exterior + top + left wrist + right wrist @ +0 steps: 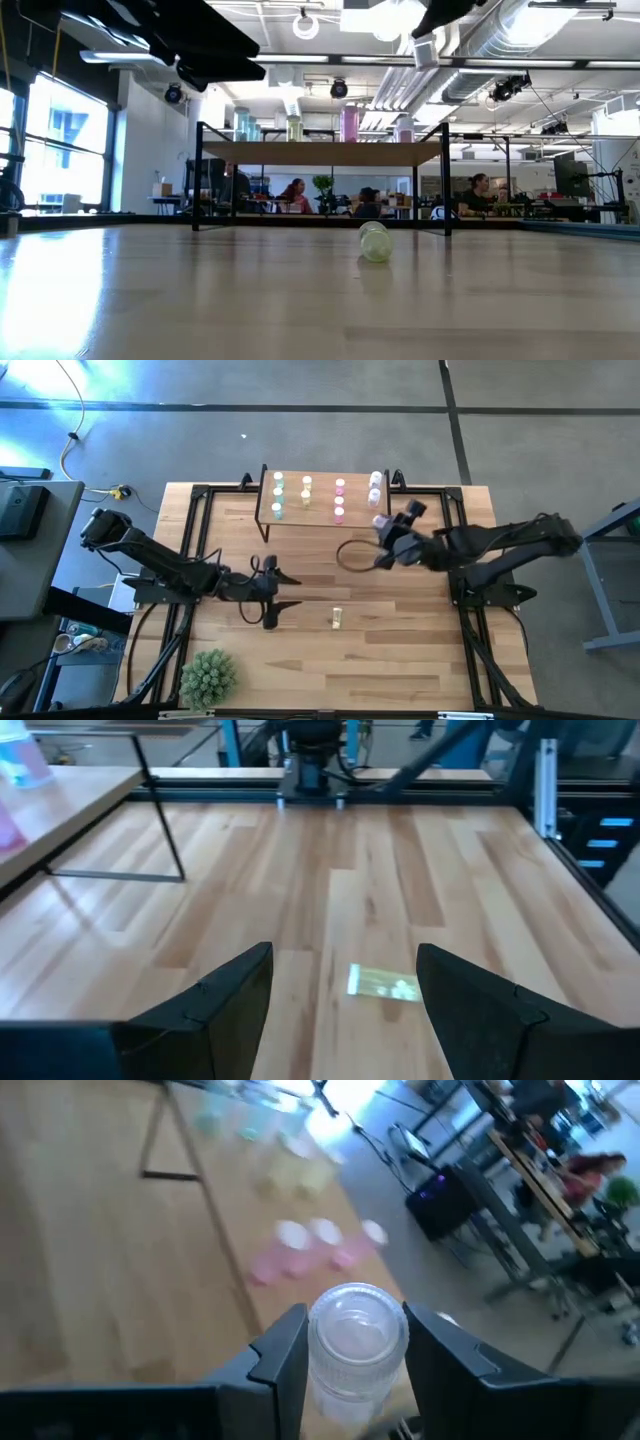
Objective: Pick and place medicine bottles onto shelf by color
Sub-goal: Put the white pill bottle on the shelf aligned with the other white pill bottles
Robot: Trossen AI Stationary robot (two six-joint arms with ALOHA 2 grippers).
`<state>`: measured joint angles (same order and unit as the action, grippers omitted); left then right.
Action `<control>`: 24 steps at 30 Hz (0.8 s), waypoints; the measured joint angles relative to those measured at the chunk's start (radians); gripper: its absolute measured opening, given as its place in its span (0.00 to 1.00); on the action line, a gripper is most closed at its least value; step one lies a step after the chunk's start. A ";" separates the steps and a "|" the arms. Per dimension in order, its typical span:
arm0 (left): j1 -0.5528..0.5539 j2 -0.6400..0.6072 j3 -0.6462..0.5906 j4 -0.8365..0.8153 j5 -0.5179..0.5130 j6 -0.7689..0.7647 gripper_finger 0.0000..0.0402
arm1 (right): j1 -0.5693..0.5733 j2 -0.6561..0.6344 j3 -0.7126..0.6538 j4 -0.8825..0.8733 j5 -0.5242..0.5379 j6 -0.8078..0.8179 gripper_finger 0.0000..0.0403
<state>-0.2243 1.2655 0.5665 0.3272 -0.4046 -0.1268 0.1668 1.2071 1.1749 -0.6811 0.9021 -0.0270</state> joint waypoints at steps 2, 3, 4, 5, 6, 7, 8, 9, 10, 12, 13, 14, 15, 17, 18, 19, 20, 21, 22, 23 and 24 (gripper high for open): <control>0.014 0.000 0.000 0.001 0.000 0.000 0.59 | -0.032 -0.056 -0.047 0.006 -0.033 0.001 0.32; 0.020 0.000 0.000 0.001 0.000 0.000 0.59 | -0.048 -0.084 -0.079 0.024 -0.060 0.004 0.32; 0.026 0.000 0.000 0.001 0.000 0.000 0.59 | -0.066 -0.114 -0.118 0.057 -0.086 0.004 0.32; 0.032 0.000 0.000 0.001 0.000 0.000 0.59 | -0.080 -0.144 -0.160 0.099 -0.110 0.004 0.32; 0.038 0.000 0.000 0.001 0.000 0.000 0.59 | -0.094 -0.172 -0.199 0.142 -0.133 0.001 0.32; 0.043 0.000 0.000 0.001 0.000 0.000 0.59 | -0.108 -0.201 -0.237 0.192 -0.157 -0.005 0.32; 0.049 0.000 0.000 0.001 0.000 0.000 0.59 | -0.122 -0.224 -0.275 0.247 -0.182 -0.014 0.32; 0.054 0.000 0.000 0.001 0.000 0.000 0.59 | -0.136 -0.245 -0.310 0.299 -0.208 -0.022 0.32; 0.060 0.000 0.000 0.001 0.000 0.000 0.59 | -0.151 -0.263 -0.344 0.346 -0.237 -0.025 0.32; 0.072 0.000 0.000 0.002 0.001 0.000 0.59 | -0.184 -0.288 -0.402 0.436 -0.295 -0.028 0.32; 0.077 0.000 0.000 0.004 0.001 0.000 0.59 | -0.202 -0.294 -0.427 0.478 -0.319 -0.022 0.32; 0.083 0.000 0.000 0.006 0.001 0.000 0.59 | -0.220 -0.297 -0.448 0.519 -0.345 -0.014 0.32; 0.088 0.000 0.000 0.006 0.001 0.000 0.59 | -0.239 -0.297 -0.466 0.552 -0.373 0.000 0.32; 0.097 0.000 0.000 0.006 0.001 0.000 0.59 | -0.277 -0.284 -0.496 0.607 -0.427 0.029 0.32; 0.102 0.000 0.000 0.006 0.001 0.000 0.59 | -0.296 -0.274 -0.503 0.627 -0.457 0.045 0.32; 0.106 0.000 0.000 0.008 0.001 0.000 0.59 | -0.314 -0.262 -0.505 0.631 -0.475 0.055 0.32; 0.109 0.000 0.000 0.011 0.001 0.000 0.59 | -0.331 -0.247 -0.505 0.639 -0.488 0.067 0.32; 0.114 0.000 0.000 0.014 0.001 0.000 0.59 | -0.347 -0.231 -0.501 0.642 -0.499 0.072 0.32; 0.118 0.000 0.000 0.016 0.001 0.000 0.59 | -0.362 -0.214 -0.498 0.641 -0.511 0.072 0.32; 0.122 0.000 0.000 0.018 0.001 0.000 0.59 | -0.375 -0.197 -0.490 0.640 -0.521 0.072 0.32; 0.128 0.000 0.000 0.020 0.003 0.000 0.59 | -0.389 -0.182 -0.485 0.641 -0.535 0.071 0.32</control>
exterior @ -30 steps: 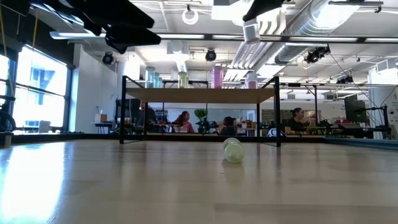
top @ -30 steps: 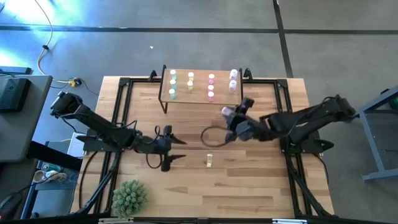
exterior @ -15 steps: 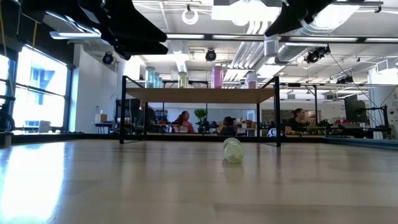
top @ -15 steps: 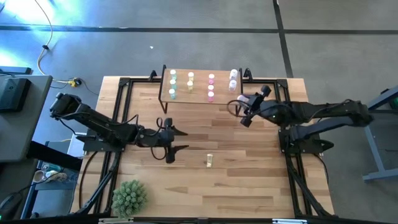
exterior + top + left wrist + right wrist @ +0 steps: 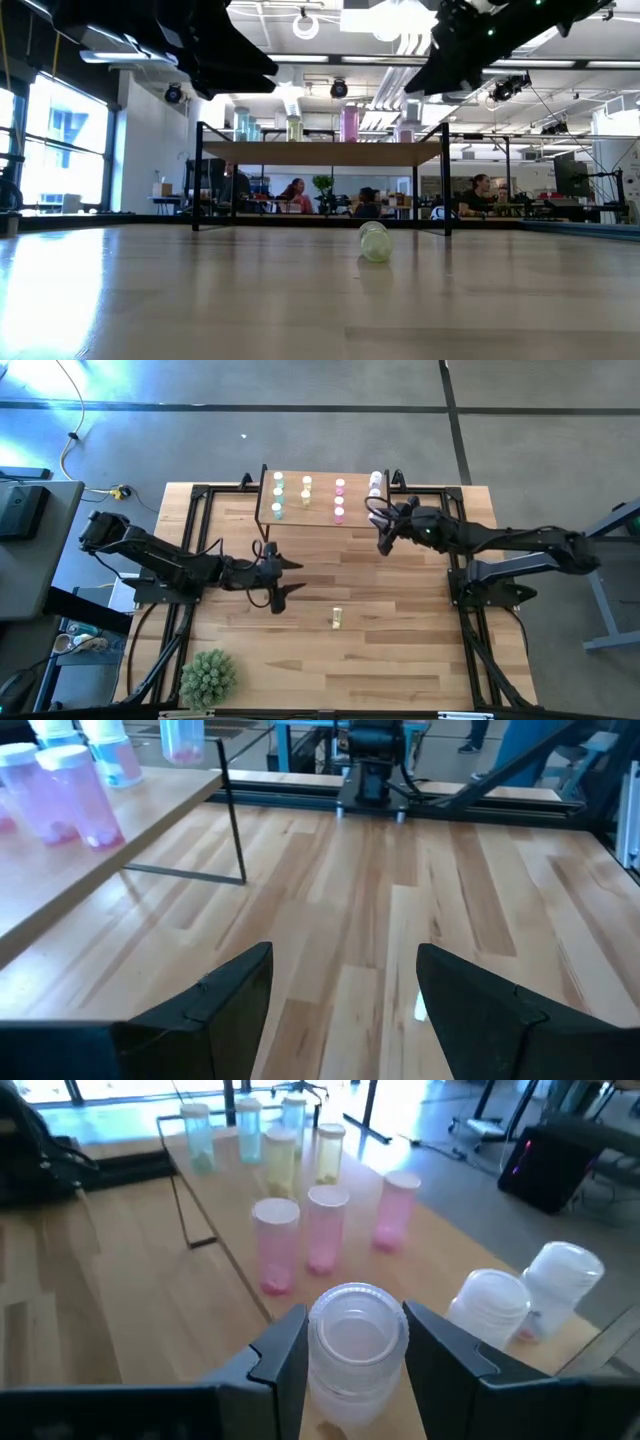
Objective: Pick and place medicine bottles onto shelf by color
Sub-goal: Put the white pill bottle on the shelf aligned with the other white pill bottles
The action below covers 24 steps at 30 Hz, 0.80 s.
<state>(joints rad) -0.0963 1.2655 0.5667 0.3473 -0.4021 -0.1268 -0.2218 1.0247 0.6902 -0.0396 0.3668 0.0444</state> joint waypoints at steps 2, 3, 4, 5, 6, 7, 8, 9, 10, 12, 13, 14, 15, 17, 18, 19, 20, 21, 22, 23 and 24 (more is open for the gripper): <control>0.009 0.000 0.000 0.001 0.001 0.000 0.59 | -0.026 0.025 0.008 -0.003 -0.023 0.000 0.32; 0.014 0.000 0.000 0.001 0.001 0.000 0.59 | -0.038 0.035 0.010 -0.006 -0.031 0.001 0.32; 0.018 0.000 0.000 0.001 0.001 0.000 0.59 | -0.049 0.044 0.012 -0.008 -0.035 0.000 0.32; 0.022 0.000 0.000 0.001 0.001 0.000 0.59 | -0.061 0.048 0.014 -0.014 -0.044 0.000 0.32; 0.026 0.000 0.000 0.002 0.001 0.000 0.59 | -0.071 0.051 0.014 -0.018 -0.045 0.001 0.32; 0.027 0.000 0.000 0.002 0.002 0.000 0.59 | -0.079 0.054 0.015 -0.017 -0.046 0.001 0.32; 0.031 0.000 0.000 0.002 0.005 0.000 0.59 | -0.089 0.056 0.015 -0.020 -0.052 0.003 0.32; 0.033 0.000 0.000 0.004 0.006 0.000 0.59 | -0.096 0.056 0.015 -0.026 -0.061 0.004 0.32; 0.033 0.000 0.000 0.009 0.006 0.000 0.59 | -0.104 0.056 0.015 -0.026 -0.076 0.004 0.32; 0.033 0.000 0.000 0.013 0.006 -0.001 0.59 | -0.115 0.056 0.015 -0.025 -0.111 0.009 0.32; 0.033 0.000 0.000 0.014 0.006 -0.001 0.59 | -0.119 0.056 0.015 -0.025 -0.120 0.014 0.32; 0.033 0.000 0.000 0.016 0.006 0.000 0.59 | -0.122 0.056 0.015 -0.027 -0.128 0.019 0.32; 0.032 0.000 0.000 0.017 0.006 0.000 0.59 | -0.125 0.057 0.015 -0.027 -0.136 0.019 0.32; 0.032 0.000 0.000 0.017 0.006 -0.001 0.59 | -0.126 0.065 0.015 -0.028 -0.137 0.025 0.32; 0.032 0.000 0.000 0.017 0.006 -0.001 0.59 | -0.126 0.071 0.015 -0.030 -0.137 0.027 0.32; 0.032 0.000 0.000 0.017 0.006 -0.001 0.59 | -0.126 0.076 0.016 -0.026 -0.137 0.027 0.32; 0.032 0.000 0.000 0.017 0.006 0.000 0.59 | -0.126 0.081 0.017 -0.024 -0.136 0.027 0.32; 0.032 0.000 0.000 0.017 0.006 -0.001 0.59 | -0.126 0.086 0.017 -0.021 -0.136 0.027 0.32; 0.032 0.000 0.000 0.017 0.006 -0.001 0.59 | -0.126 0.089 0.018 -0.018 -0.133 0.027 0.32; 0.032 0.000 0.000 0.017 0.007 0.000 0.59 | -0.126 0.088 0.018 -0.020 -0.130 0.027 0.32; 0.032 0.000 0.000 0.017 0.006 -0.001 0.59 | -0.126 0.088 0.018 -0.021 -0.126 0.027 0.32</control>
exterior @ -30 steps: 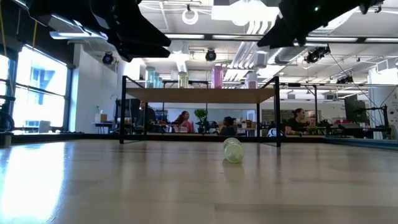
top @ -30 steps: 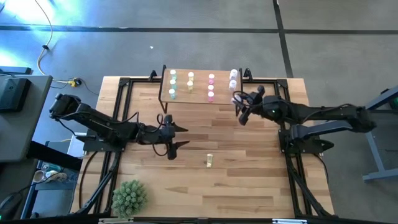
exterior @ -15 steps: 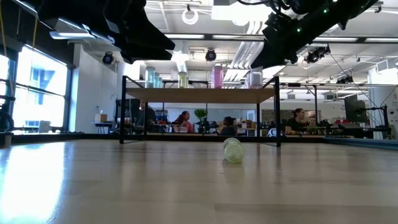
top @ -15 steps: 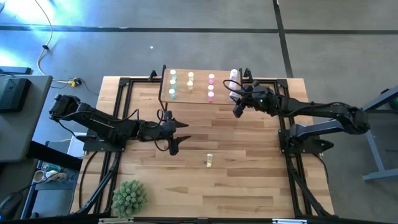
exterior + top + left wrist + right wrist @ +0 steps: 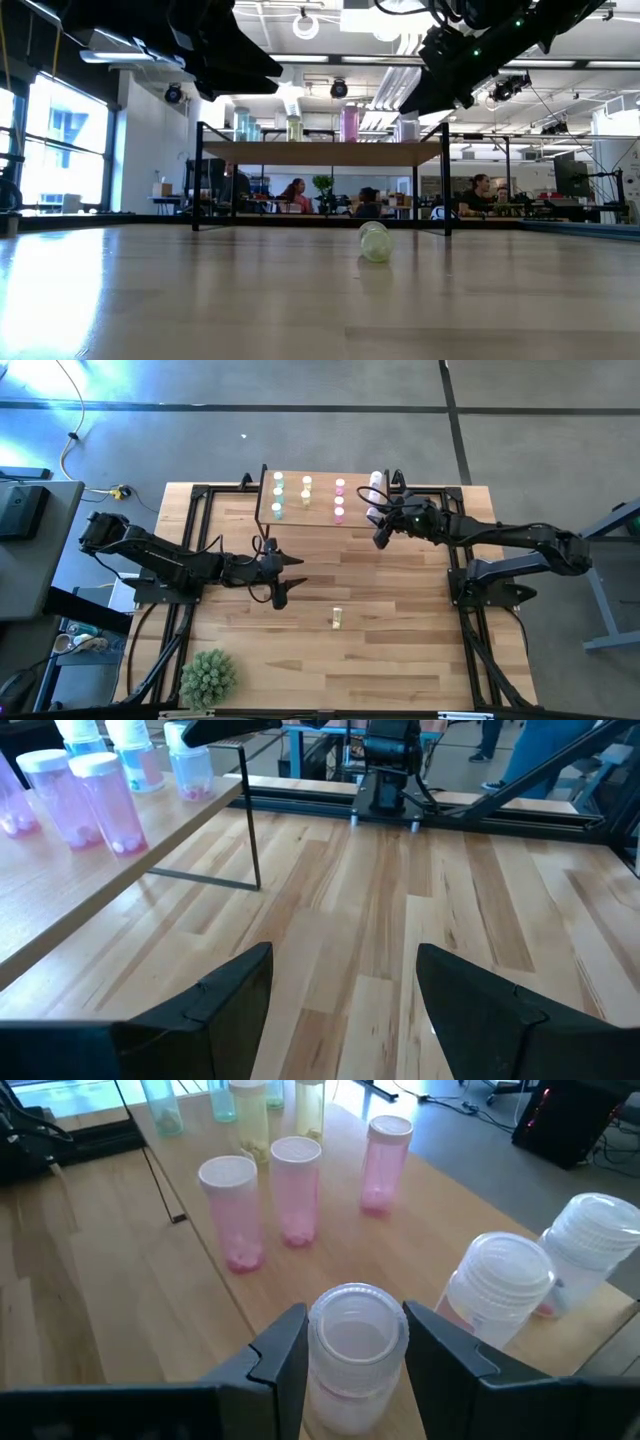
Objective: Pick and place medicine bottles onto shelf by color
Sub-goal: Put the white pill bottle on the shelf aligned with the other white pill bottles
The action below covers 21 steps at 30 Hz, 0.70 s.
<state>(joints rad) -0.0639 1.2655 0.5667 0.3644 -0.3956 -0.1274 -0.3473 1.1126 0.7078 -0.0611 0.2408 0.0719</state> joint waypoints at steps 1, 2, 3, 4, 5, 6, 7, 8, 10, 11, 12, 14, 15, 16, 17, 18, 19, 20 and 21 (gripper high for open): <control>0.000 0.000 0.000 0.000 0.000 0.000 0.59 | 0.000 0.000 0.000 0.000 0.002 0.000 0.32; 0.000 0.000 0.000 0.000 0.000 0.000 0.59 | 0.000 -0.004 0.000 -0.003 0.002 0.000 0.32; 0.000 0.000 0.000 0.000 0.000 0.000 0.59 | 0.000 -0.007 0.000 -0.006 0.003 0.000 0.32; 0.000 0.000 0.000 0.000 0.000 0.000 0.59 | 0.000 -0.008 0.000 -0.008 0.004 0.000 0.32; 0.000 0.000 0.000 -0.001 0.000 0.000 0.59 | 0.000 -0.008 0.000 -0.008 0.005 0.000 0.32; 0.000 0.000 0.000 -0.001 0.000 0.000 0.59 | 0.000 -0.008 0.000 -0.009 0.006 0.000 0.32; 0.000 0.000 0.000 -0.001 0.000 0.000 0.59 | 0.000 -0.008 0.000 -0.009 0.009 0.000 0.32; 0.000 0.000 0.000 -0.001 0.000 0.000 0.59 | 0.000 -0.008 0.000 -0.010 0.015 0.000 0.32; 0.000 0.000 0.000 -0.001 0.000 0.000 0.59 | 0.000 -0.008 0.000 -0.014 0.027 0.000 0.32; 0.000 0.000 0.000 -0.001 0.000 0.000 0.59 | 0.000 -0.008 0.000 -0.017 0.037 0.000 0.32; 0.000 0.000 0.000 -0.001 0.000 0.000 0.59 | 0.000 -0.008 0.000 -0.019 0.045 0.000 0.32; 0.000 0.000 0.000 -0.001 0.000 0.000 0.59 | 0.000 -0.008 0.000 -0.021 0.049 -0.001 0.32; 0.000 0.000 0.000 -0.001 0.000 0.000 0.59 | 0.000 -0.008 0.000 -0.021 0.048 -0.002 0.32; 0.000 0.000 0.000 -0.001 0.000 0.000 0.59 | 0.000 -0.008 0.000 -0.021 0.043 -0.007 0.32; 0.000 0.000 0.000 -0.001 0.000 0.000 0.59 | 0.000 -0.008 0.000 -0.021 0.039 -0.012 0.32; 0.000 0.000 0.000 -0.001 0.000 0.000 0.59 | 0.000 -0.008 0.000 -0.021 0.037 -0.019 0.33; 0.000 0.000 0.000 -0.001 0.000 0.000 0.59 | 0.000 -0.008 0.000 -0.021 0.037 -0.024 0.33; 0.000 0.000 0.000 -0.001 0.000 0.000 0.59 | 0.000 -0.008 0.000 -0.021 0.039 -0.024 0.34; 0.000 0.000 0.000 -0.001 0.000 0.000 0.59 | 0.000 -0.008 0.000 -0.021 0.043 -0.024 0.35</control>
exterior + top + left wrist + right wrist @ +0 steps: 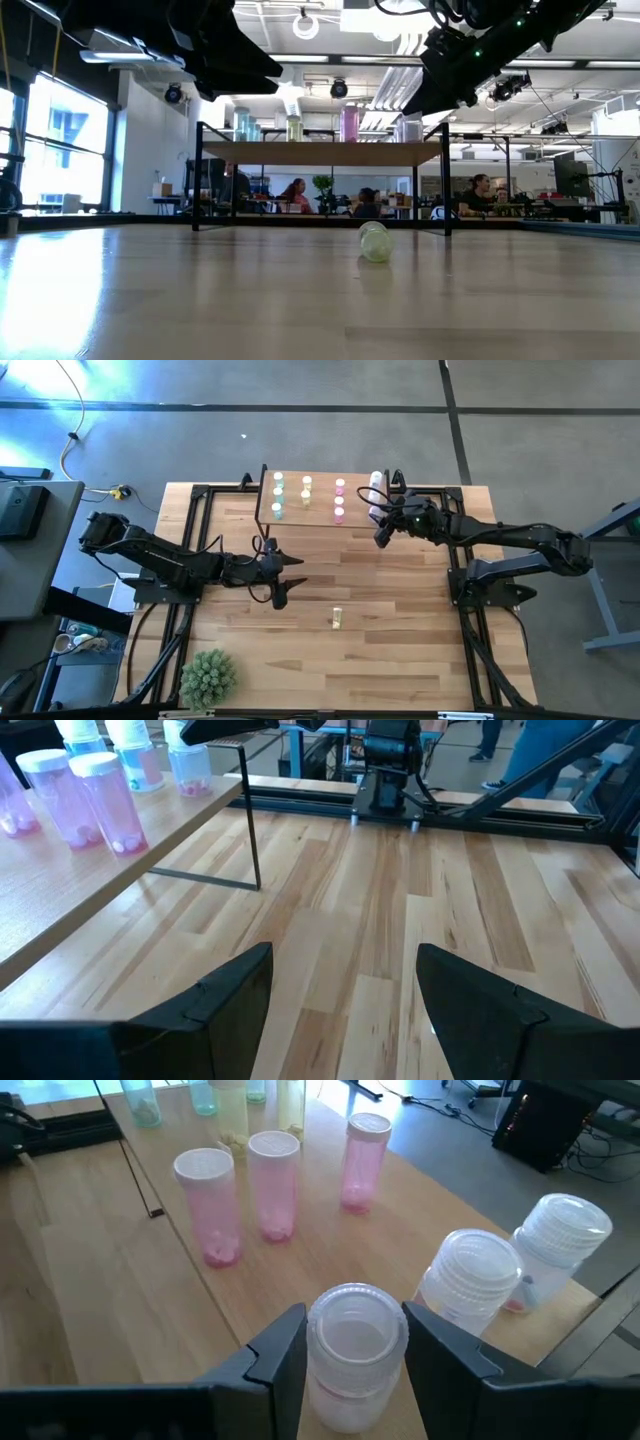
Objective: Pick and place medicine bottles onto shelf by color
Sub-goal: Put the white pill bottle on the shelf aligned with the other white pill bottles, then put the yellow pill bottle into the shelf aligned with the other yellow pill bottles
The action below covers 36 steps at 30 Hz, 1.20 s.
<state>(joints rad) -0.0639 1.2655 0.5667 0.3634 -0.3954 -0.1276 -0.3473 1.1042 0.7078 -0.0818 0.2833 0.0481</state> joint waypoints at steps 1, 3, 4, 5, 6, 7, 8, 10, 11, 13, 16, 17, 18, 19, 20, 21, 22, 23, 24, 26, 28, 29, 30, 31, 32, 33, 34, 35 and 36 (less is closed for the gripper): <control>0.000 0.000 0.000 0.000 0.000 0.000 0.59 | 0.000 0.000 0.000 0.000 0.001 0.000 0.36; 0.000 0.000 0.000 0.000 0.000 0.000 0.59 | 0.000 0.000 0.000 0.000 0.002 -0.002 0.38; 0.000 0.000 0.000 0.000 0.000 0.000 0.59 | 0.000 0.001 -0.002 -0.003 0.001 -0.003 0.40; 0.000 0.000 0.000 0.000 0.000 0.000 0.59 | 0.000 0.002 -0.004 -0.007 0.001 -0.003 0.41; 0.000 0.000 0.000 0.000 0.000 0.000 0.59 | 0.000 0.003 -0.005 -0.005 0.001 -0.004 0.43; 0.000 0.000 0.000 0.000 0.000 0.000 0.59 | 0.000 0.003 -0.005 0.001 0.001 -0.003 0.44; 0.000 0.000 0.000 0.000 0.000 0.000 0.59 | 0.000 0.002 -0.005 0.008 0.000 -0.003 0.45; 0.000 0.000 0.000 0.000 0.000 0.000 0.59 | 0.000 0.002 -0.005 0.009 0.001 -0.004 0.46; 0.000 0.000 0.000 0.000 0.000 0.000 0.59 | 0.000 0.002 -0.005 0.010 0.001 -0.003 0.47; 0.000 0.000 0.000 0.000 0.000 0.000 0.59 | 0.000 0.002 -0.005 0.018 0.001 -0.004 0.47; 0.000 0.000 0.000 0.000 0.000 0.000 0.59 | 0.000 -0.007 -0.005 0.018 0.001 -0.004 0.47; 0.000 0.000 0.000 0.000 0.000 0.000 0.59 | 0.000 -0.013 -0.004 0.019 0.001 -0.004 0.47; 0.000 0.000 0.000 0.000 0.000 0.000 0.59 | 0.000 -0.021 -0.004 0.019 0.001 -0.004 0.47; 0.000 0.000 0.000 0.000 0.000 0.000 0.59 | 0.000 -0.031 -0.004 0.019 0.001 -0.004 0.47; 0.000 0.000 0.000 0.000 0.000 0.000 0.59 | 0.000 -0.041 -0.004 0.020 0.001 -0.004 0.47; 0.000 0.000 0.000 0.000 0.000 0.000 0.59 | 0.000 -0.053 -0.004 0.019 0.001 -0.004 0.47; 0.000 0.000 0.000 0.000 0.000 0.000 0.59 | 0.000 -0.064 -0.004 0.018 0.001 -0.004 0.47; 0.000 0.000 0.000 0.000 0.000 0.000 0.59 | 0.001 -0.075 -0.003 0.015 0.001 -0.004 0.47; 0.000 0.000 0.000 0.000 0.000 0.000 0.59 | 0.002 -0.086 -0.003 0.010 -0.002 -0.003 0.47; 0.000 0.000 0.000 -0.001 0.000 0.000 0.59 | 0.013 -0.106 -0.003 0.004 -0.007 0.006 0.47; 0.000 0.000 0.000 -0.009 0.000 0.000 0.59 | 0.036 -0.125 -0.003 0.000 -0.007 0.017 0.47; 0.000 0.000 0.000 -0.015 0.000 0.000 0.59 | 0.054 -0.131 -0.002 -0.004 -0.007 0.015 0.47; 0.000 0.000 0.000 -0.020 0.000 0.000 0.59 | 0.075 -0.135 -0.002 -0.006 -0.008 0.014 0.47; 0.001 0.000 0.000 -0.026 0.000 0.000 0.59 | 0.099 -0.137 -0.002 -0.007 -0.007 0.012 0.47; 0.003 0.000 0.000 -0.033 0.000 0.000 0.59 | 0.125 -0.137 -0.002 -0.007 -0.007 0.013 0.47; 0.006 0.000 0.000 -0.039 0.003 0.000 0.59 | 0.151 -0.137 -0.002 -0.006 -0.005 0.016 0.47; 0.010 0.000 0.000 -0.042 0.008 0.000 0.59 | 0.178 -0.137 -0.002 -0.006 -0.001 0.023 0.47; 0.016 0.000 0.000 -0.044 0.019 0.000 0.59 | 0.206 -0.137 -0.002 -0.005 0.001 0.028 0.47; 0.023 0.000 0.000 -0.045 0.034 0.000 0.59 | 0.233 -0.135 -0.002 -0.003 0.002 0.042 0.47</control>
<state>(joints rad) -0.0406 1.2654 0.5671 0.3183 -0.3612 -0.1276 -0.1140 0.9687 0.7055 -0.0844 0.2855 0.0896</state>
